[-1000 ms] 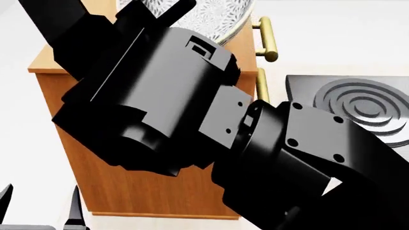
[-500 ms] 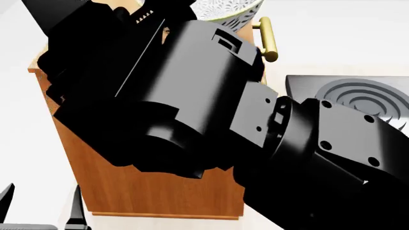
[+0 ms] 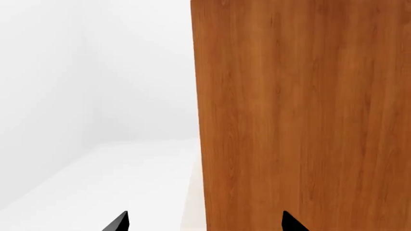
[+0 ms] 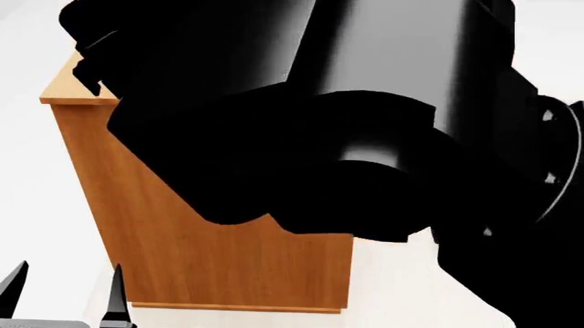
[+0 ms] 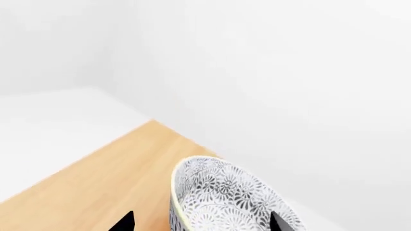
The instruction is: Put the bowl on the top of the cabinet.
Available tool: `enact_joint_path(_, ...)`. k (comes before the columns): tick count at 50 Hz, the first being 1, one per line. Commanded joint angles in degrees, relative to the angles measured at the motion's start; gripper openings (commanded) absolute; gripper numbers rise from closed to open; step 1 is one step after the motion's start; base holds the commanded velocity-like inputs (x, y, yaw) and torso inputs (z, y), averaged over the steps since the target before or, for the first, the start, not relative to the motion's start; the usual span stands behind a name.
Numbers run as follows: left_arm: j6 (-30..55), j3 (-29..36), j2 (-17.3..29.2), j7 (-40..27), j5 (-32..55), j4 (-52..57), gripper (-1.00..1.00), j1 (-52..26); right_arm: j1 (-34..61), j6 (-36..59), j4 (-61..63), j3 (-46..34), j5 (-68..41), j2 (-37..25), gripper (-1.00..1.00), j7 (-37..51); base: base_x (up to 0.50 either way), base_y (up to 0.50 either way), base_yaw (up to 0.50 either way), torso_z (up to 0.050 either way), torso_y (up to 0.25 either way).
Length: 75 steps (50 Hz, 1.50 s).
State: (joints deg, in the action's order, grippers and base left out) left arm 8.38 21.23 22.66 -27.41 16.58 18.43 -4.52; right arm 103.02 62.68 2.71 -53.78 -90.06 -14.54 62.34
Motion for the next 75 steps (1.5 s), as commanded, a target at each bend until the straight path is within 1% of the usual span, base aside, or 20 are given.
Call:
enact_joint_path(1, 0.09, 0.59, -0.16, -0.09, -0.21, 0.26, 1.0, -0.15, 2.33, 1.72, 5.45, 2.74, -6.17, -3.23, 1.0, 5.3, 0.0, 0.0, 0.0, 0.0, 0.0)
enact_joint_path(6, -0.05, 0.64, -0.15, -0.08, -0.21, 0.01, 1.0, -0.2, 3.89, 2.66, 7.28, 3.43, -8.52, -4.89, 1.0, 7.46, 0.0, 0.0, 0.0, 0.0, 0.0)
enact_joint_path(12, -0.26, 0.68, -0.16, 0.04, -0.04, -0.14, 1.0, -0.33, 5.3, 4.71, 11.07, 3.27, -10.7, -8.41, 1.0, 11.04, 0.0, 0.0, 0.0, 0.0, 0.0)
enact_joint_path(15, -0.5, 0.74, -0.21, 0.13, -0.07, -0.52, 1.0, -0.41, 5.39, 5.65, 13.81, 3.29, -11.98, -11.9, 1.0, 14.09, 0.0, 0.0, 0.0, 0.0, 0.0)
enact_joint_path(16, -0.5, 0.75, -0.2, 0.12, -0.06, -0.52, 1.0, -0.42, 5.41, 5.63, 13.85, 3.27, -12.05, -11.93, 1.0, 14.15, 0.0, 0.0, 0.0, 0.0, 0.0)
enact_joint_path(19, -0.33, 0.96, -0.25, 0.09, -0.19, -0.44, 1.0, -0.61, 5.64, 5.83, 16.98, 4.59, -14.34, -15.61, 1.0, 15.16, 0.0, 0.0, 0.0, 0.0, 0.0)
enact_joint_path(23, -0.21, 1.08, -0.32, 0.01, -0.2, -0.44, 1.0, -0.73, 5.26, 5.71, 19.94, 5.4, -15.88, -18.54, 1.0, 16.25, 0.0, 0.0, 0.0, 0.0, 0.0)
enact_joint_path(25, -0.33, 1.18, -0.38, 0.09, -0.23, -0.68, 1.0, -0.81, 4.3, 5.39, 22.26, 6.01, -16.48, -20.73, 1.0, 16.85, 0.0, 0.0, 0.0, 0.0, 0.0)
enact_joint_path(26, -0.34, 1.19, -0.37, 0.08, -0.23, -0.68, 1.0, -0.81, 4.3, 5.36, 22.28, 5.99, -16.49, -20.75, 1.0, 16.85, 0.0, 0.0, 0.0, 0.0, 0.0)
enact_joint_path(27, -0.24, 1.22, -0.38, 0.04, -0.23, -0.67, 1.0, -0.85, 3.35, 4.88, 24.51, 6.71, -17.26, -22.75, 1.0, 17.33, 0.0, 0.0, 0.0, 0.0, 0.0)
enact_joint_path(29, -0.2, 1.23, -0.32, 0.03, -0.19, -0.6, 1.0, -0.8, 2.51, 4.38, 26.06, 7.37, -17.5, -24.29, 1.0, 17.38, 0.0, 0.0, 0.0, 0.0, 0.0)
enact_joint_path(32, -0.34, 1.08, -0.25, -0.05, -0.11, -0.75, 1.0, -0.74, -0.13, 3.34, 28.88, 8.51, -16.42, -27.18, 1.0, 16.97, 0.0, 0.0, 0.0, 0.0, 0.0)
enact_joint_path(38, -0.19, 1.03, -0.11, -0.22, -0.06, -0.48, 1.0, -0.75, -6.79, 1.22, 33.55, 9.68, -11.78, -31.37, 1.0, 15.31, 0.0, 0.0, 0.0, 0.0, 0.0)
enact_joint_path(42, -0.04, 0.96, 0.03, -0.41, -0.06, -0.2, 1.0, -0.7, -13.23, -0.5, 36.98, 9.57, -5.72, -33.81, 1.0, 13.18, 0.0, 0.0, 0.0, 0.0, 0.0)
enact_joint_path(45, -0.11, 0.82, 0.15, -0.54, -0.03, -0.14, 1.0, -0.59, -16.2, -1.65, 37.68, 9.61, -2.35, -35.12, 1.0, 11.71, 0.0, 0.0, 0.0, 0.0, 0.0)
enact_joint_path(46, -0.04, 0.72, 0.22, -0.6, 0.05, -0.03, 1.0, -0.56, -18.32, -2.22, 37.83, 9.22, 0.53, -35.91, 1.0, 11.33, 0.0, 0.0, 0.0, 0.0, 0.0)
enact_joint_path(53, 0.22, 0.84, 0.22, -0.76, 0.02, 0.12, 1.0, -0.79, -25.36, -6.2, 38.34, 8.65, 8.13, -38.54, 1.0, 7.81, 0.0, 0.0, 0.0, 0.0, 0.0)
enact_joint_path(62, 0.2, 0.62, 0.44, -1.05, 0.09, 0.25, 1.0, -0.69, -35.52, -13.31, 37.34, 6.6, 17.52, -40.35, 1.0, 2.98, 0.0, 0.0, 0.0, 0.0, 0.0)
enact_joint_path(75, -0.48, 0.78, 0.39, -0.98, -0.02, -0.51, 1.0, -0.74, -47.45, -23.64, 31.43, 3.23, 27.74, -40.14, 1.0, -2.84, 0.0, 0.0, 0.0, 0.0, 0.0)
